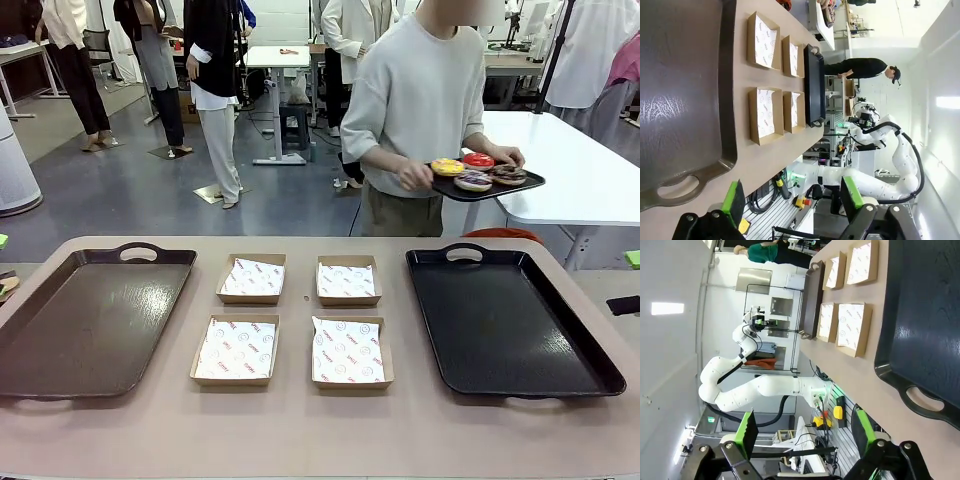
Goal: Individually package the donuts and arrange them on the tray.
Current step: Pick up one Paper togo box.
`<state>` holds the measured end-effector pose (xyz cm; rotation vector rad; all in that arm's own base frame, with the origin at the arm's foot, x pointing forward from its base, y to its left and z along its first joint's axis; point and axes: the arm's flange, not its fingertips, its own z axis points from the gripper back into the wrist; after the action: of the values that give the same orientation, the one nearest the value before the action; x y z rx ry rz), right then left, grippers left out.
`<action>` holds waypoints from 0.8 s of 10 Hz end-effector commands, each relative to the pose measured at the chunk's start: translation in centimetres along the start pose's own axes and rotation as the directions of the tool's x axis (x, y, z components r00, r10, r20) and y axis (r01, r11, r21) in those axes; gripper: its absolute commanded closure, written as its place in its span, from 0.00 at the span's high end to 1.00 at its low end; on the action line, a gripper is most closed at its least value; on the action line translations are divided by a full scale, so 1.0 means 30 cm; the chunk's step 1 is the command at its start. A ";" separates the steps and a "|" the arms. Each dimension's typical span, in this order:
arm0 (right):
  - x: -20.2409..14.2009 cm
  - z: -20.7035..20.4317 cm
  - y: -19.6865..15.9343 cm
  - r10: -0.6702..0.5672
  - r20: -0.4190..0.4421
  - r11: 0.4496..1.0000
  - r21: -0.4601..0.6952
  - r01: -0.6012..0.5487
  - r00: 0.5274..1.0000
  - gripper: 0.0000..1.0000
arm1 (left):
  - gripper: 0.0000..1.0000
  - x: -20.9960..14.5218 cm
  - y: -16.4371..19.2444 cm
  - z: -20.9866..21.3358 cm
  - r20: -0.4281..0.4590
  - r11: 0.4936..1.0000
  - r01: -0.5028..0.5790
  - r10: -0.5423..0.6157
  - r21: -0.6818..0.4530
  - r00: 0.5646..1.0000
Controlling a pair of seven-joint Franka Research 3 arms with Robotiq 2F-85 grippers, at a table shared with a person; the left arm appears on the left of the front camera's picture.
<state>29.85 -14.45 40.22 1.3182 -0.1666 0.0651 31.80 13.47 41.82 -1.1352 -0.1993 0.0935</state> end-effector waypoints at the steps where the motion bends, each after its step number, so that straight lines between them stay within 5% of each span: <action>1: 0.002 0.002 -0.008 -0.006 0.003 1.000 0.014 0.006 1.000 1.00 | 1.00 0.002 0.008 0.005 0.014 1.000 -0.006 0.007 -0.018 1.000; 8: 0.002 0.002 -0.008 -0.006 0.003 1.000 0.014 0.006 1.000 1.00 | 1.00 0.002 0.008 0.005 0.014 1.000 -0.006 0.007 -0.018 1.000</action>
<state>29.91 -14.48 39.96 1.3211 -0.1604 0.0599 31.85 13.49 41.62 -1.1371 -0.1951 0.0975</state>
